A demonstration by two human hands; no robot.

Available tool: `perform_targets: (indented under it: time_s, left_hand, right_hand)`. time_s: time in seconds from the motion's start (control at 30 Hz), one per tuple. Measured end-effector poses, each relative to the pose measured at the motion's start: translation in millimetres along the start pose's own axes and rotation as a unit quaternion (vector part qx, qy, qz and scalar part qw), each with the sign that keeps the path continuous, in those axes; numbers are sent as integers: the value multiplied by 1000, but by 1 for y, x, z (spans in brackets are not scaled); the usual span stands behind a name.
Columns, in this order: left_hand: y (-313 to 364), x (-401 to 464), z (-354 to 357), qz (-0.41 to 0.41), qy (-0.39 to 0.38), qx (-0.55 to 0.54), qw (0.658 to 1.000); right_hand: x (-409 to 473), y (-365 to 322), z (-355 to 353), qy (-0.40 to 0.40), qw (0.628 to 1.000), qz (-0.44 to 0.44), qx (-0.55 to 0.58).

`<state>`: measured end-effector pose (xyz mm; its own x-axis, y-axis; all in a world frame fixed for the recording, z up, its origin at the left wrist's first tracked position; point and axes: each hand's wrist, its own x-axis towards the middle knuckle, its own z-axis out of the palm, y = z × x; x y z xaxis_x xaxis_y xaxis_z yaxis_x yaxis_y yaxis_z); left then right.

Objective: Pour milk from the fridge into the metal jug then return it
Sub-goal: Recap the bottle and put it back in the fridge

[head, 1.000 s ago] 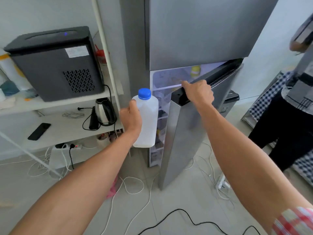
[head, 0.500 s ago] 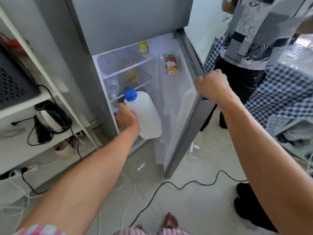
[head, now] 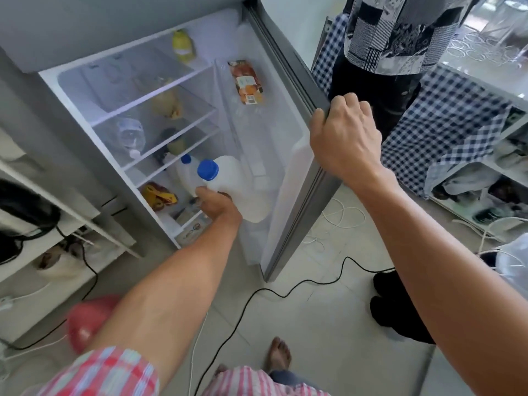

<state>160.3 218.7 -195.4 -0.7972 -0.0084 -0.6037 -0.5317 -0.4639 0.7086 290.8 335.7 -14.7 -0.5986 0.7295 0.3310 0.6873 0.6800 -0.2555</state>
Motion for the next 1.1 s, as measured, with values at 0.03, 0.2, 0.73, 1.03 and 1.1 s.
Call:
perform_targets:
  time_s: [0.03, 0.2, 0.73, 1.03, 1.1]
  left_hand:
    - [-7, 6, 3, -13, -1, -17, 1000]
    - [-37, 23, 7, 2, -12, 90, 996]
    - [-46, 23, 1, 118, -255, 409, 868]
    - [17, -2, -5, 233, -233, 394, 858]
    - [37, -14, -2, 225, -247, 365, 869]
  right_hand:
    - [1, 1, 2, 7, 1000, -5, -10]
    - [1, 2, 9, 51, 997, -24, -43]
    - [0, -1, 18, 86, 995, -34, -30]
    - [-5, -8, 15, 79, 996, -27, -29]
    - [-9, -13, 13, 69, 997, -27, -19]
